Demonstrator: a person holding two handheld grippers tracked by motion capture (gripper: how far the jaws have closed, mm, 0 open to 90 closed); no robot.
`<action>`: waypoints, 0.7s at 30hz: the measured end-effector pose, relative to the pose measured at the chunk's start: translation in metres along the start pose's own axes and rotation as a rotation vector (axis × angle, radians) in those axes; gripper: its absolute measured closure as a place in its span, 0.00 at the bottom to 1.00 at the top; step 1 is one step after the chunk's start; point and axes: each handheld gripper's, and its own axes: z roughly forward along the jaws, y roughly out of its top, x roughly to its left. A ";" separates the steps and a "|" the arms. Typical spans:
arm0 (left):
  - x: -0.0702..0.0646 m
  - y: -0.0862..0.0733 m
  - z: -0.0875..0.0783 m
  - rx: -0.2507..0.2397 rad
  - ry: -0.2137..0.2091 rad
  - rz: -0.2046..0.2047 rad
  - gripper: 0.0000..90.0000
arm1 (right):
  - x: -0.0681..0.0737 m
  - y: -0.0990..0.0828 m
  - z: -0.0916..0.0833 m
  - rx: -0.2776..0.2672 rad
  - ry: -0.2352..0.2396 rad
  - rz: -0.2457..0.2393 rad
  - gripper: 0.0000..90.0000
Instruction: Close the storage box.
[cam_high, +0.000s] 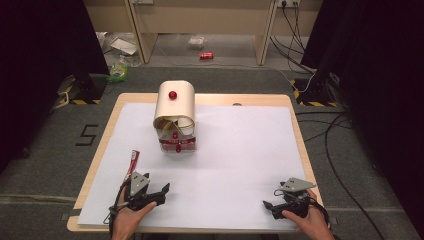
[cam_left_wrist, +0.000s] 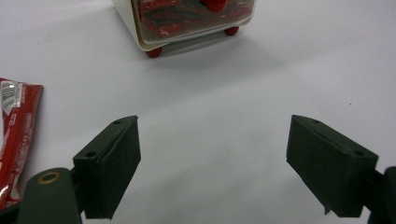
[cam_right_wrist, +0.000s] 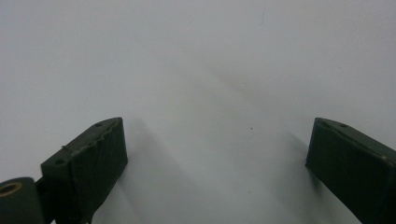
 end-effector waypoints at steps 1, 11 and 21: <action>0.000 0.000 -0.001 0.001 0.000 0.001 0.19 | 0.000 0.000 0.000 0.000 0.000 -0.001 0.06; -0.006 -0.007 -0.008 0.010 -0.005 0.018 0.19 | 0.000 0.000 0.000 0.000 0.000 0.000 0.06; -0.012 -0.013 -0.013 0.020 -0.012 0.032 0.19 | 0.000 0.000 0.000 0.000 0.000 -0.001 0.06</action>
